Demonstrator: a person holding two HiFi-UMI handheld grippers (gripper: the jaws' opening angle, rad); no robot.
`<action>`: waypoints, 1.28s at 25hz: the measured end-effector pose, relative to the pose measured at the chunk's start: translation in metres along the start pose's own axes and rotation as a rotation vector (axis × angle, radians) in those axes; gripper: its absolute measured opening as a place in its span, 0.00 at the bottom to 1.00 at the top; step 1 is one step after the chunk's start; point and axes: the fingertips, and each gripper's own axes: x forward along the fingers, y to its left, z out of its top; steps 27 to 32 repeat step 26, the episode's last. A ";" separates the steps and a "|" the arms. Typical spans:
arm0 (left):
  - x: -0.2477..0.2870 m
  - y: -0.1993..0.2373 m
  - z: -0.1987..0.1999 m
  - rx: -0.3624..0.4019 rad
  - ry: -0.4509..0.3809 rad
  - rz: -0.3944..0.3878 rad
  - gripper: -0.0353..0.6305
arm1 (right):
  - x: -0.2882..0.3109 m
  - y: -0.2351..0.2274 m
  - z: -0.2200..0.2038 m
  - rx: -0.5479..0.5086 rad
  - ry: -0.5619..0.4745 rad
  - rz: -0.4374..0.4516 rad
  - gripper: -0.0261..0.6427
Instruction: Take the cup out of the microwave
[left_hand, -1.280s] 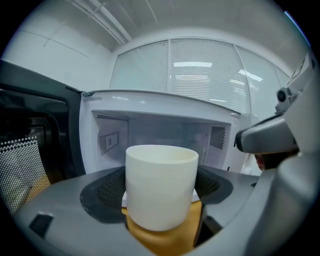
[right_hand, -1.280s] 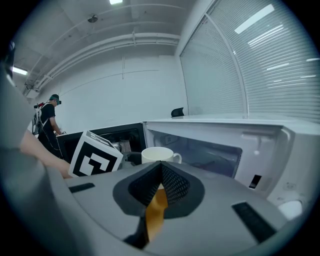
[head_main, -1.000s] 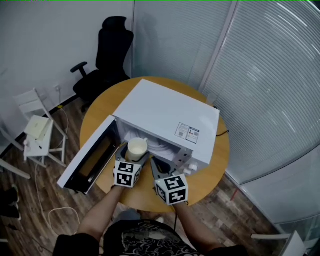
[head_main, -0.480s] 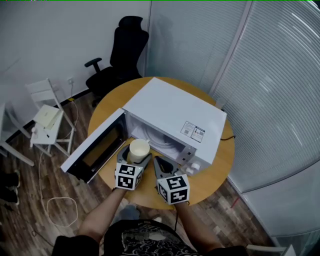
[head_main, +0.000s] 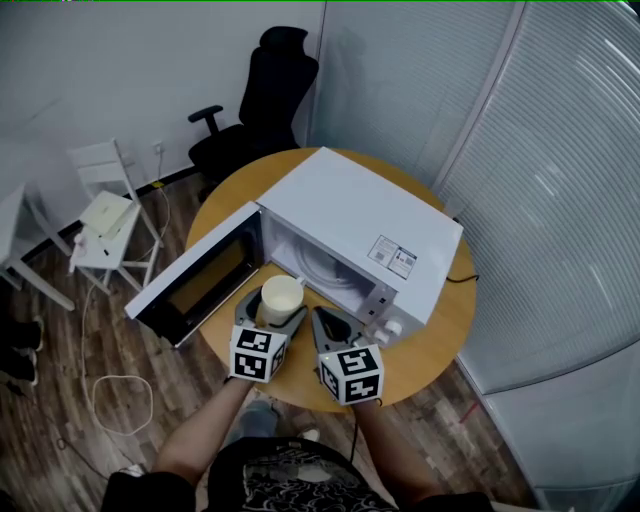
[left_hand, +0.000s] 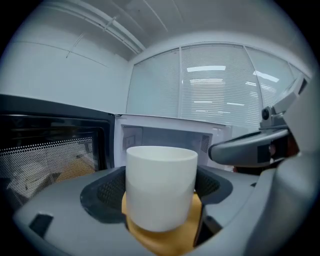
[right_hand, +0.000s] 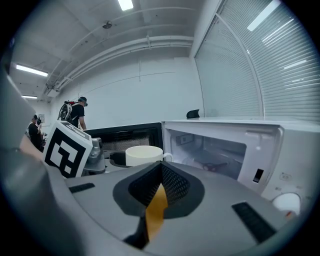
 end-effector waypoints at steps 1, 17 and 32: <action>-0.002 -0.002 0.001 -0.001 -0.004 0.003 0.69 | -0.001 0.000 -0.001 -0.002 0.000 0.003 0.06; -0.025 -0.014 0.002 -0.009 -0.025 0.035 0.69 | -0.012 0.000 -0.009 -0.001 -0.008 0.017 0.06; -0.026 -0.007 0.001 -0.015 -0.029 0.042 0.69 | -0.008 0.003 -0.012 0.000 -0.003 0.015 0.06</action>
